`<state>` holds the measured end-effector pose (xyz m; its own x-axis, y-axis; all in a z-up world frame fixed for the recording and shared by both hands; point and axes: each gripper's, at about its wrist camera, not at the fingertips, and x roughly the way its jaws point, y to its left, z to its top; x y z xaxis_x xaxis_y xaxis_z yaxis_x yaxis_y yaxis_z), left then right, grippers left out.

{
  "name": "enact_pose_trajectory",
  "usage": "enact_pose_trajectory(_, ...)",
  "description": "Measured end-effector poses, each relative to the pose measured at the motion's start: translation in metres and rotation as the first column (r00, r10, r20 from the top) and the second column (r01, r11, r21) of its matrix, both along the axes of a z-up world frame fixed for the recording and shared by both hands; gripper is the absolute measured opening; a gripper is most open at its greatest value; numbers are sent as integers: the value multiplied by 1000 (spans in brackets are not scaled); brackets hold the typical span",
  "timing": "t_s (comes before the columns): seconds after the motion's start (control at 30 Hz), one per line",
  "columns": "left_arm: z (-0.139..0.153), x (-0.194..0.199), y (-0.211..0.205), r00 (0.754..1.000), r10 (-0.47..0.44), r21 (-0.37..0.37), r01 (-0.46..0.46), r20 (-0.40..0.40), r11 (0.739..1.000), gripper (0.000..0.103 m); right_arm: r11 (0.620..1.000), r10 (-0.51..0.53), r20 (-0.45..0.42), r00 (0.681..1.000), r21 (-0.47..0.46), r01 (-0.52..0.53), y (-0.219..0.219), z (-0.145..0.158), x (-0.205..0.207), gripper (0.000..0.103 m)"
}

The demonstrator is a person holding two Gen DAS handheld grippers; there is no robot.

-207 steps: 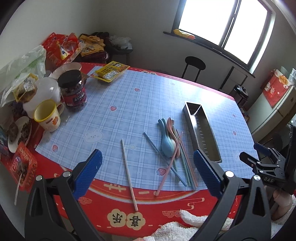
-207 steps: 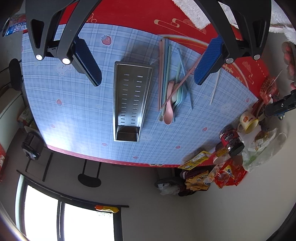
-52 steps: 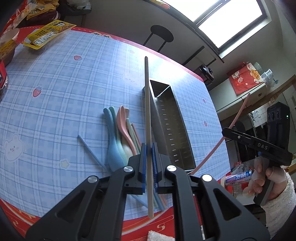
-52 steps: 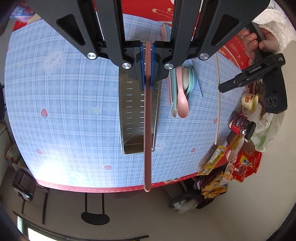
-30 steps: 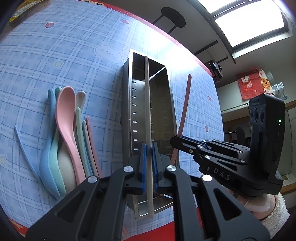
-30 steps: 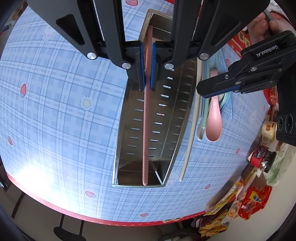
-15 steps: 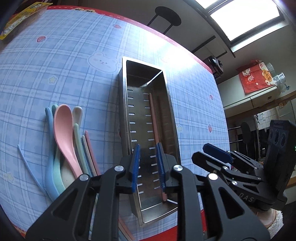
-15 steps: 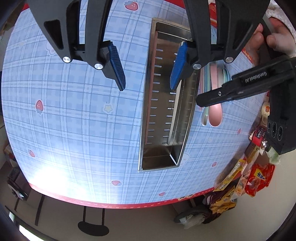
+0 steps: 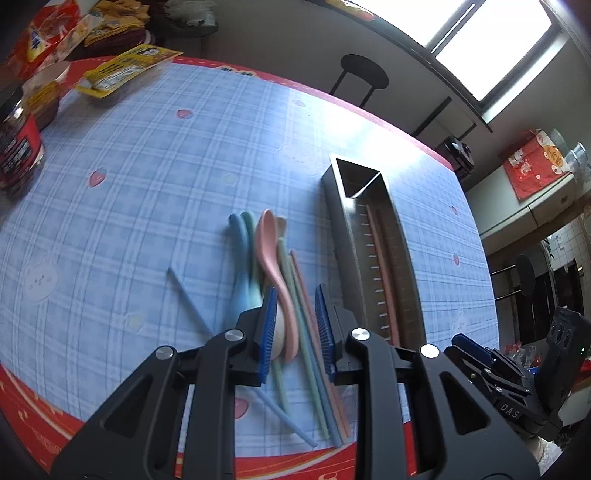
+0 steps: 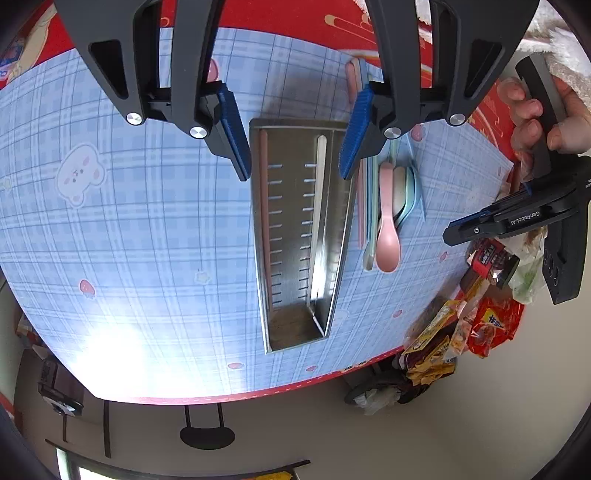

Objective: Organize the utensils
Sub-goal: 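Move the left tool to the blue chopstick and close on it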

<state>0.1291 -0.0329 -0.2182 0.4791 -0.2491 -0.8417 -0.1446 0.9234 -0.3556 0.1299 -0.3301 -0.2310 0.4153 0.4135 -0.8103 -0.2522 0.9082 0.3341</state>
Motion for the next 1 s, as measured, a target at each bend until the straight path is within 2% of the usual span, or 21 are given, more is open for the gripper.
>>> enact_pose_trajectory(0.13, -14, -29, 11, 998, 52, 9, -52, -46, 999, 25, 998, 66, -4, 998, -10, -66, 17, -8, -11, 46)
enact_pose_trajectory(0.3, -28, -59, 23, 987, 121, 24, -119, -106, 993, 25, 991, 130, -9, 992, 36, -129, 34, -15, -11, 40)
enact_pose_trajectory(0.37, -27, -68, 28, 985, 129, 31, -126, -118, 992, 25, 987, 159, -33, 987, 25, -159, 44, -20, -11, 37)
enact_pose_trajectory(0.47, -28, -76, 41, 982, 140, -1, -141, -124, 990, 26, 985, 172, -76, 982, 32, -170, 57, -25, -11, 33)
enact_pose_trajectory(0.6, -40, -66, 39, 985, 80, -1, -81, -152, 997, 39, 993, 119, -43, 992, 13, -119, 67, -17, -18, 33)
enact_pose_trajectory(0.67, -46, -61, 31, 986, 32, -27, -37, -161, 999, 39, 996, 90, -30, 995, 15, -90, 66, -11, -22, 33)
enact_pose_trajectory(0.77, -57, -51, 18, 985, -25, -31, 20, -172, 999, 38, 995, 88, -8, 996, -38, -88, 64, -8, -28, 33)
enact_pose_trajectory(1.0, -79, -34, 4, 970, -74, -34, 68, -233, 997, 34, 999, 13, -34, 999, -50, -15, 51, -12, -33, 33)
